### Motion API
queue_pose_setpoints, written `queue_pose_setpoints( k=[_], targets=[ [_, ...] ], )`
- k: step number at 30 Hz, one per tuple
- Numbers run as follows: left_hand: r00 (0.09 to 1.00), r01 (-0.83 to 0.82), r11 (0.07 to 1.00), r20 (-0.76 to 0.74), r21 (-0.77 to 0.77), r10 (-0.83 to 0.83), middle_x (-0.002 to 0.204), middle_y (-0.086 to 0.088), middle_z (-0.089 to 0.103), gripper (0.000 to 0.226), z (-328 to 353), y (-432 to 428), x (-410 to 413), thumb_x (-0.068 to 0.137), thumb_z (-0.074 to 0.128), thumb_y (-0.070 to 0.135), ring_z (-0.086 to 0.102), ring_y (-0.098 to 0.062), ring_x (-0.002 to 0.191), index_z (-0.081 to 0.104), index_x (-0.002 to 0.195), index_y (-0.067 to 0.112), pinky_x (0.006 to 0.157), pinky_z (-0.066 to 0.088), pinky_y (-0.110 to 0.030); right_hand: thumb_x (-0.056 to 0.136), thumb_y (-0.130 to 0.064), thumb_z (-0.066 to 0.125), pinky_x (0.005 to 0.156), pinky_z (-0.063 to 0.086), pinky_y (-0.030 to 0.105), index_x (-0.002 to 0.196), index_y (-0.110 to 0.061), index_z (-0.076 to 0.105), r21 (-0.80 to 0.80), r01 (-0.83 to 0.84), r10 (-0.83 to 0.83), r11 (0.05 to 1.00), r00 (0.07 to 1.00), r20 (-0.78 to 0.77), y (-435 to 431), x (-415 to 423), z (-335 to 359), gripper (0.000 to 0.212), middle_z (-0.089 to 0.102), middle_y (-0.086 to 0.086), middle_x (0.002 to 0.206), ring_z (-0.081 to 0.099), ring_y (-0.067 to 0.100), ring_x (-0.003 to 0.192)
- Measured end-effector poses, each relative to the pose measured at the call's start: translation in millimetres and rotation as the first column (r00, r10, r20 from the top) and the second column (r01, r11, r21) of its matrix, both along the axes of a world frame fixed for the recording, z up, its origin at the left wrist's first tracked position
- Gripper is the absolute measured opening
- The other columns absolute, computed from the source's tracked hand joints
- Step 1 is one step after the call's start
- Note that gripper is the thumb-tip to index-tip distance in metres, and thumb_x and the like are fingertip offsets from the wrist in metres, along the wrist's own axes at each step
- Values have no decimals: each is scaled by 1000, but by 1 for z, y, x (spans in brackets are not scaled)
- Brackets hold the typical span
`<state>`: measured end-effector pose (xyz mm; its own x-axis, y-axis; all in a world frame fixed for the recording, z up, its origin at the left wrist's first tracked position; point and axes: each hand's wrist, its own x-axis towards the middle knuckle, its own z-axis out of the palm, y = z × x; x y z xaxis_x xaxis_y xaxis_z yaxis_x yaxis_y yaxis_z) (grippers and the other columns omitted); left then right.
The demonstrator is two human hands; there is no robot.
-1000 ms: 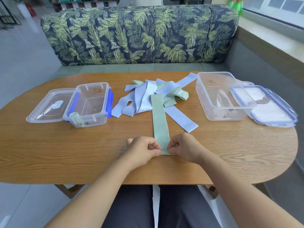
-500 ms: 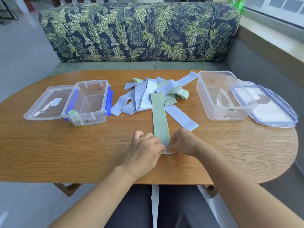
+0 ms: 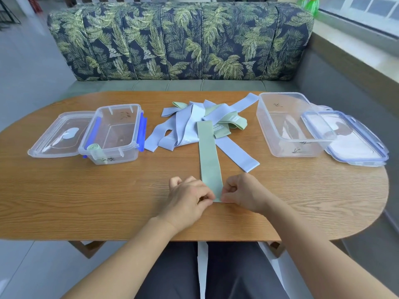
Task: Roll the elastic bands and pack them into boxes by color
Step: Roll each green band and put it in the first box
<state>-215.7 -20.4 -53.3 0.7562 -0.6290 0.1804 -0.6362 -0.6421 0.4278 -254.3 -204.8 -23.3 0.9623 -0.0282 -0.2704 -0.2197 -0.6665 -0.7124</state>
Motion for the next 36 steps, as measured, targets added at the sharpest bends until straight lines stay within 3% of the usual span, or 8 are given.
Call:
queue_pose_setpoints(
  k=[5,8,14,19,23,31,33,36],
  targets=[
    [1000,12,999,16,41,-13,96,20,65,10,3,-2,3,91,63,36,45,-1,98,72,93,32,92,17,-31,80,-13,72,62,39,15,72,-22,68,-95,69,-40,993,958,284,5,-14,-17,13,55,-15,72,49,2,64],
    [1000,11,999,18,50,-12,98,20,66,12,3,-2,2,92,62,37,45,0,98,72,96,33,92,19,-33,77,-11,78,61,47,21,81,-16,75,-252,28,108,967,854,509,10,-26,-27,8,54,-13,82,54,7,69],
    [1000,5,999,30,49,-6,98,19,66,11,5,-2,1,92,61,37,45,0,96,71,95,33,90,18,-31,73,-12,78,51,51,26,74,-14,72,-379,-14,248,925,778,577,12,-25,-37,7,57,-3,76,60,18,69],
    [993,24,999,117,41,-28,89,17,68,10,4,-1,0,92,61,32,51,-6,92,71,90,30,84,16,-30,83,-11,69,56,48,27,79,-12,70,-413,-33,256,910,830,496,12,-21,-33,5,56,-1,78,60,21,73],
    [996,13,997,86,81,-20,88,18,66,13,9,-2,5,95,58,34,47,-4,95,71,93,32,84,13,-28,95,-15,53,70,46,27,92,-9,71,-391,-71,199,918,934,298,11,-10,-21,19,60,3,92,54,17,82],
    [967,-147,986,-198,83,161,88,17,48,12,13,-11,13,93,60,39,27,-15,99,72,96,37,93,24,-28,79,-6,70,63,50,27,82,-3,71,-131,11,-26,991,993,-113,4,22,6,5,65,3,72,57,14,64],
    [964,-147,985,-210,85,162,94,13,53,10,13,-11,15,91,63,38,32,-18,101,72,94,36,91,24,-27,78,-5,73,62,52,26,76,-3,69,-108,25,-43,994,984,-172,3,28,10,5,68,5,69,61,15,60],
    [980,-94,993,-170,65,104,86,15,60,9,14,-11,17,90,65,35,42,-3,98,73,91,31,87,21,-29,79,-6,75,56,49,23,65,-9,61,-86,14,-33,996,973,-226,1,33,11,19,72,11,75,63,18,62]
  ],
)
